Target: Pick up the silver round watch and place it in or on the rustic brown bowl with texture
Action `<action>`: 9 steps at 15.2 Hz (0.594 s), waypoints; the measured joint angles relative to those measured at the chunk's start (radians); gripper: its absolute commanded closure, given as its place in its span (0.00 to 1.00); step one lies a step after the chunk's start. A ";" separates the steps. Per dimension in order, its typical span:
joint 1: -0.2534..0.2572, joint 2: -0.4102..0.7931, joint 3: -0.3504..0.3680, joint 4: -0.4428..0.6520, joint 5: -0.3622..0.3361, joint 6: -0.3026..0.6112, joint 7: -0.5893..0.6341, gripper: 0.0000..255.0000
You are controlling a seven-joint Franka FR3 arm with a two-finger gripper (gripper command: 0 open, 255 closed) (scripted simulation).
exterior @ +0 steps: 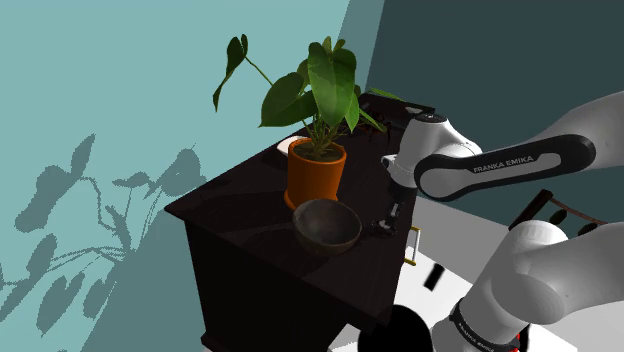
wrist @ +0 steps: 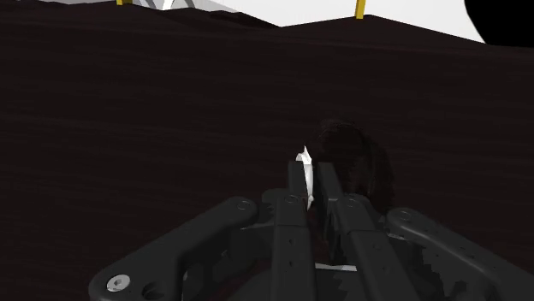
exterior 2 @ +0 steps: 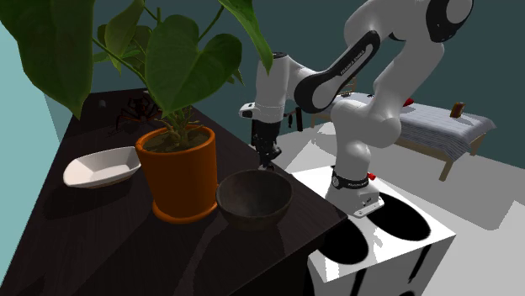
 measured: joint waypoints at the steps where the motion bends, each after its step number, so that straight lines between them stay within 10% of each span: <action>1: 0.000 0.000 0.000 0.000 0.000 0.000 0.000 1.00; 9: 0.002 -0.022 0.002 0.015 0.006 -0.037 -0.005 1.00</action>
